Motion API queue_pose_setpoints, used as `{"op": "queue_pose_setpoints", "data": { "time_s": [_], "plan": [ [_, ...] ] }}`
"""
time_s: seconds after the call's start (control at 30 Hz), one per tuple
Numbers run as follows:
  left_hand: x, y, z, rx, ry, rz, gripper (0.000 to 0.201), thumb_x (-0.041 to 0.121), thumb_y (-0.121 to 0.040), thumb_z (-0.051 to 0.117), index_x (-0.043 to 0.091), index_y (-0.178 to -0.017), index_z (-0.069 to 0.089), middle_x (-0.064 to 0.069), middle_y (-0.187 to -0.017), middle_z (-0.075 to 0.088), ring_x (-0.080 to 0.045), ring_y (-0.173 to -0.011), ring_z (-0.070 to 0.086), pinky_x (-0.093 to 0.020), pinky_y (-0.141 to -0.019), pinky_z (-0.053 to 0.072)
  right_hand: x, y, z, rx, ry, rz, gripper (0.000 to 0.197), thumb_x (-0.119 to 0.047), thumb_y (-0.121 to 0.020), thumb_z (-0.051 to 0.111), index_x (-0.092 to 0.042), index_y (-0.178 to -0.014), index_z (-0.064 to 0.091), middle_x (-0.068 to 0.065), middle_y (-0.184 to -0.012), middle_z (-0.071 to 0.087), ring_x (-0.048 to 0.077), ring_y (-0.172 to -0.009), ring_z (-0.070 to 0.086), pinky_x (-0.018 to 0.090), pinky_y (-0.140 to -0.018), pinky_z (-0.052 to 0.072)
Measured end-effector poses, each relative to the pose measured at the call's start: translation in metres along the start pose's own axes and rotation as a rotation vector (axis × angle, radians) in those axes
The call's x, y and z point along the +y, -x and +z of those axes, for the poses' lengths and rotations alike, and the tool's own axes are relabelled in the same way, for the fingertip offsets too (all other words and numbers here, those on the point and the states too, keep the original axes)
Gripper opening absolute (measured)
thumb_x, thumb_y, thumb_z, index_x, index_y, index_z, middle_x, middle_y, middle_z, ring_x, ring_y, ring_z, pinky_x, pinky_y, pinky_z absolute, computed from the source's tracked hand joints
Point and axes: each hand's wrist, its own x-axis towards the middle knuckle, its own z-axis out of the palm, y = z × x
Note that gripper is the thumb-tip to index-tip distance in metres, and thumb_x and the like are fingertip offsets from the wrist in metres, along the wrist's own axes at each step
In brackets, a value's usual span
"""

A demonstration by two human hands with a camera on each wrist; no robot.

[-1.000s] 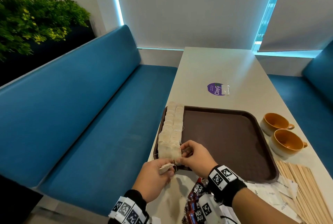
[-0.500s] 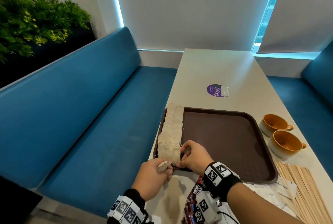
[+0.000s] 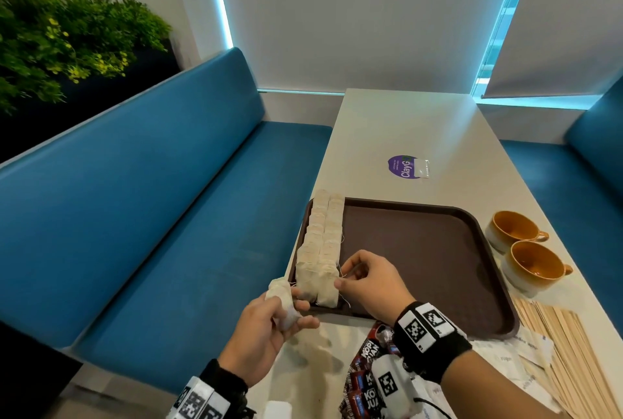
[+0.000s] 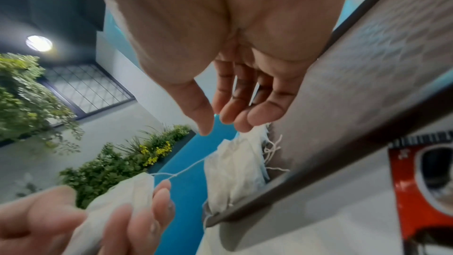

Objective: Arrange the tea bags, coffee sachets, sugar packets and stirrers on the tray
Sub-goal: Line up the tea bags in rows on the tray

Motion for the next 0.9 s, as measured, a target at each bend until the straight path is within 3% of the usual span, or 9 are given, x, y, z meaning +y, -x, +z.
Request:
{"op": "queue_pose_setpoints", "data": {
  "time_s": [0.13,0.2,0.27,0.37,0.5,0.6,0.67,0.8,0.9],
  "plan": [
    [0.004,0.008,0.000,-0.056,0.011,0.029,0.040,-0.019,-0.089,0.026,-0.016,-0.118,0.054,-0.030,-0.096,0.064,-0.055,-0.089,0.067,-0.045,-0.080,0.063,-0.011,0.018,-0.002,-0.111,-0.164,-0.063,0.013,-0.025,-0.083,0.083,-0.019,-0.085,0.072,0.009,-0.081,0.072,0.010,-0.067,0.061,0.039,-0.075,0.059],
    [0.004,0.013,0.005,-0.087,-0.012,0.034,0.036,-0.020,-0.094,0.031,-0.015,-0.118,0.057,-0.032,-0.106,0.068,-0.057,-0.098,0.066,-0.040,-0.079,0.063,-0.019,0.028,0.001,-0.159,-0.237,-0.102,0.013,-0.026,-0.084,0.083,-0.017,-0.086,0.074,0.012,-0.083,0.073,0.014,-0.068,0.062,0.042,-0.075,0.059],
    [0.003,0.017,0.010,-0.135,-0.049,0.032,0.030,-0.017,-0.097,0.040,-0.013,-0.120,0.058,-0.033,-0.115,0.068,-0.055,-0.106,0.065,-0.040,-0.085,0.062,-0.027,0.035,0.003,-0.190,-0.292,-0.135,0.016,-0.028,-0.083,0.084,-0.016,-0.088,0.074,0.007,-0.080,0.072,0.014,-0.069,0.062,0.043,-0.076,0.059],
    [0.002,0.021,0.013,-0.136,-0.084,0.023,0.025,-0.010,-0.097,0.051,-0.012,-0.119,0.061,-0.034,-0.113,0.069,-0.051,-0.102,0.068,-0.041,-0.088,0.061,-0.032,0.039,0.008,-0.201,-0.327,-0.149,0.020,-0.031,-0.083,0.085,-0.019,-0.094,0.073,-0.004,-0.079,0.070,0.012,-0.066,0.065,0.040,-0.074,0.060],
    [0.000,0.020,0.013,-0.088,-0.149,0.035,0.020,-0.006,-0.091,0.062,-0.010,-0.109,0.070,-0.031,-0.105,0.072,-0.046,-0.091,0.072,-0.038,-0.079,0.063,-0.029,0.039,0.009,-0.200,-0.247,-0.155,0.020,-0.037,-0.082,0.085,-0.027,-0.097,0.076,-0.003,-0.087,0.073,0.014,-0.069,0.065,0.024,-0.065,0.053],
    [-0.001,0.015,0.010,-0.076,-0.190,0.052,0.017,-0.005,-0.093,0.061,-0.006,-0.100,0.076,-0.031,-0.101,0.072,-0.040,-0.084,0.071,-0.034,-0.075,0.061,-0.025,0.035,0.011,-0.207,-0.241,-0.140,0.021,-0.033,-0.081,0.087,-0.030,-0.100,0.077,-0.002,-0.095,0.074,0.013,-0.069,0.063,0.021,-0.062,0.051],
    [-0.002,0.011,0.008,-0.071,-0.212,0.058,0.018,-0.004,-0.096,0.058,-0.006,-0.103,0.075,-0.032,-0.106,0.071,-0.036,-0.084,0.071,-0.032,-0.075,0.060,-0.024,0.030,0.013,-0.199,-0.248,-0.109,0.026,-0.031,-0.080,0.088,-0.031,-0.104,0.077,-0.002,-0.100,0.074,0.012,-0.068,0.061,0.022,-0.060,0.050],
    [-0.003,0.001,0.006,-0.105,-0.231,0.048,0.022,-0.002,-0.098,0.056,-0.003,-0.112,0.073,-0.026,-0.109,0.074,-0.032,-0.089,0.070,-0.030,-0.077,0.059,-0.022,0.020,0.014,-0.277,-0.276,-0.054,0.020,-0.020,-0.086,0.083,-0.007,-0.098,0.076,-0.001,-0.077,0.071,0.013,-0.062,0.061,0.022,-0.056,0.050],
    [-0.004,-0.009,-0.001,0.017,-0.259,0.052,0.017,-0.001,-0.097,0.059,-0.002,-0.099,0.076,-0.022,-0.094,0.074,-0.029,-0.076,0.067,-0.034,-0.074,0.057,-0.019,0.010,0.017,-0.219,-0.336,0.003,0.017,-0.015,-0.090,0.079,0.000,-0.095,0.073,0.004,-0.074,0.071,0.015,-0.060,0.063,0.026,-0.055,0.053]
  ]
}}
